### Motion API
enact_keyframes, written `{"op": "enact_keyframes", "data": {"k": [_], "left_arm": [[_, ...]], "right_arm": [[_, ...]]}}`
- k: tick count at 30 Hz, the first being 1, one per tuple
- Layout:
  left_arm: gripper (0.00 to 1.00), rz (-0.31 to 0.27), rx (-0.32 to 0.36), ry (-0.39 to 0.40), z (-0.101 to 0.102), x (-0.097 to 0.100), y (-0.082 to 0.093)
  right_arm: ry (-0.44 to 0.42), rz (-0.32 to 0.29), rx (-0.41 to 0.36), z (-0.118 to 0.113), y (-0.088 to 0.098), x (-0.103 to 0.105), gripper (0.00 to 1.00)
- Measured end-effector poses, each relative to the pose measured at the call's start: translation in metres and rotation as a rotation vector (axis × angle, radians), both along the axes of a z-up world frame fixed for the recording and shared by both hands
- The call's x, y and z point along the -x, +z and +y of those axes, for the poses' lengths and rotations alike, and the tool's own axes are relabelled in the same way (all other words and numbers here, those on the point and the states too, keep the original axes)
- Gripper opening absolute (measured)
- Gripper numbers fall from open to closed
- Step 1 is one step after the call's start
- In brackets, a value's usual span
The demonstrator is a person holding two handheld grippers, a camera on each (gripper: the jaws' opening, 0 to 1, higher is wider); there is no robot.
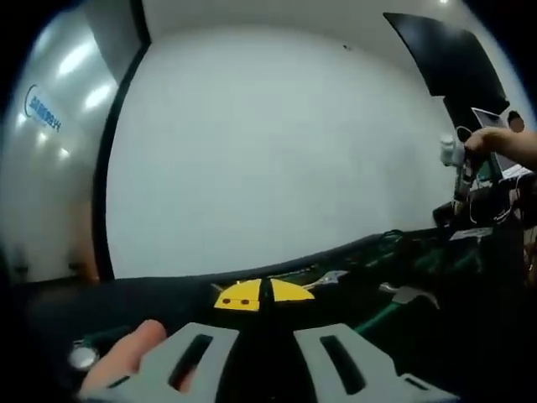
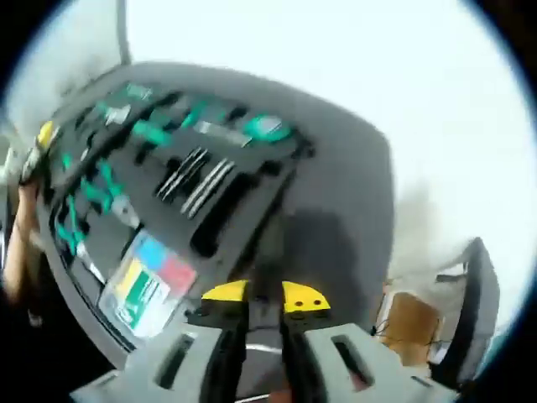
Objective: Pick up the tools and put them into their designated positions in the toolbox.
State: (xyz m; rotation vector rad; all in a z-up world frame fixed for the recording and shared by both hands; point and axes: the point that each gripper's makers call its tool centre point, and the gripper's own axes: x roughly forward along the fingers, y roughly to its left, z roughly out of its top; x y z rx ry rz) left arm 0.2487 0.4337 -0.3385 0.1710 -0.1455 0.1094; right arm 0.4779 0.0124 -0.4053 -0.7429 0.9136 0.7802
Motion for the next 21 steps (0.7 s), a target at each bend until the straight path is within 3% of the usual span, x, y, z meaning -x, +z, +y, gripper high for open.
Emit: {"op": "enact_keyframes", "data": {"k": [2,9,11,13,16,21], "left_arm": [[0.04,0.001,0.000,0.001,0.003,0.000,-0.001],[0.04,0.004,-0.003,0.002,0.006,-0.001,0.000],[0.04,0.002,0.002,0.003,0.007,-0.001,0.000],[0.04,-0.001,0.005,0.005,0.007,0.000,0.001],[0.04,0.001,0.005,0.007,0.006,0.000,0.000],[0.03,0.001,0.005,0.010,0.006,0.000,0.000]], "right_arm": [[0.007,0.005,0.040,-0.001,-0.013,0.010,0.13],[-0.148,0.049,0.030,-0.012,-0.040,-0.014,0.15],[-0.204,0.104,-0.014,-0.013,-0.039,-0.006,0.15],[-0.150,0.106,-0.017,-0.015,-0.037,-0.011,0.14],[-0.213,0.160,-0.084,-0.020,-0.033,0.002,0.14],[-0.303,0.238,-0.063,-0.043,-0.025,0.005,0.14]]}}
